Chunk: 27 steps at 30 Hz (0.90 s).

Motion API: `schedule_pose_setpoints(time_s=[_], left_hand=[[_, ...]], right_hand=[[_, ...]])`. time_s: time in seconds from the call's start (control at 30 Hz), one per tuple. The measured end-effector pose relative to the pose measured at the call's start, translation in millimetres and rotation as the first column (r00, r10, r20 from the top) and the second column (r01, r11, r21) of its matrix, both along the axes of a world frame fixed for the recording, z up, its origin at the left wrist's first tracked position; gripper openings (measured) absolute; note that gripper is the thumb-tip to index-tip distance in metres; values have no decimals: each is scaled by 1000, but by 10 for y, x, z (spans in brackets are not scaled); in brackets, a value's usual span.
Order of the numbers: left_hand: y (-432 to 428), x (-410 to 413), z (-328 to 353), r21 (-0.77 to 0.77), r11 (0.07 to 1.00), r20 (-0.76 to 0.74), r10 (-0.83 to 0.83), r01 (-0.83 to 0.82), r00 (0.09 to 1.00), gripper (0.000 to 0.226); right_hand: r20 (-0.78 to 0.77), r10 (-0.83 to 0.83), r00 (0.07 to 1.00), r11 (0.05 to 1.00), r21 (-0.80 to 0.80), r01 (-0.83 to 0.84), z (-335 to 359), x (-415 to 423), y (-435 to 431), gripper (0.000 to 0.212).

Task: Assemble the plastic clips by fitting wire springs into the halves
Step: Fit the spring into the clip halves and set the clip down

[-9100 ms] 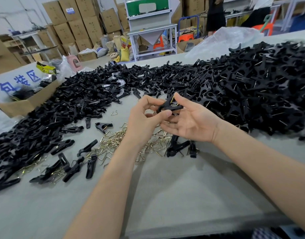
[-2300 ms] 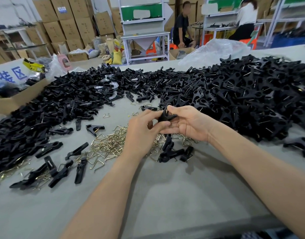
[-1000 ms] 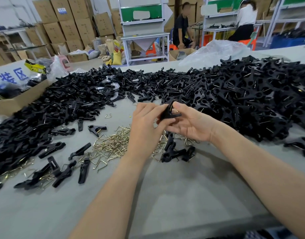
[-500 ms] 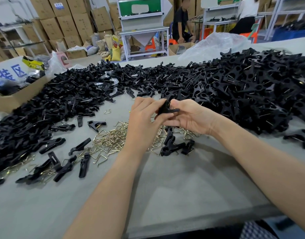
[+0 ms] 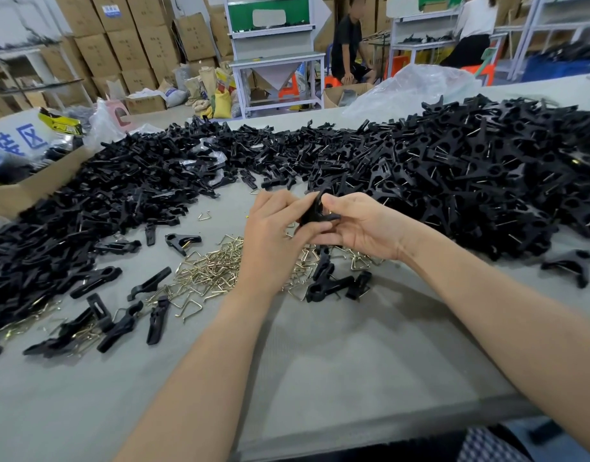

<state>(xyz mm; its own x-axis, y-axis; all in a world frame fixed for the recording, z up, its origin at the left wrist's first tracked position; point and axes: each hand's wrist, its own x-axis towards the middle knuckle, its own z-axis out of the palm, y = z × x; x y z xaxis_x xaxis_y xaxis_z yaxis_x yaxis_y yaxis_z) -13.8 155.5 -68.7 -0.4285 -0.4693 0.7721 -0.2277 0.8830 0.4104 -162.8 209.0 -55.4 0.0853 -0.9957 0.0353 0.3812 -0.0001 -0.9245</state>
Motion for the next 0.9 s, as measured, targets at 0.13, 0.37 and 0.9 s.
schedule_pose_setpoints(time_s=[0.13, 0.37, 0.9], left_hand=[[-1, 3, -8, 44, 999, -30, -5, 7, 1000, 38], [84, -91, 39, 139, 989, -50, -44, 50, 998, 37], [32, -85, -10, 144, 988, -45, -56, 62, 997, 28]], right_hand=[[-2, -2, 1000, 1000, 0, 2, 4, 1, -13, 37], [148, -26, 989, 1000, 8, 25, -27, -26, -28, 35], [259, 18, 966, 999, 43, -30, -87, -18, -45, 56]])
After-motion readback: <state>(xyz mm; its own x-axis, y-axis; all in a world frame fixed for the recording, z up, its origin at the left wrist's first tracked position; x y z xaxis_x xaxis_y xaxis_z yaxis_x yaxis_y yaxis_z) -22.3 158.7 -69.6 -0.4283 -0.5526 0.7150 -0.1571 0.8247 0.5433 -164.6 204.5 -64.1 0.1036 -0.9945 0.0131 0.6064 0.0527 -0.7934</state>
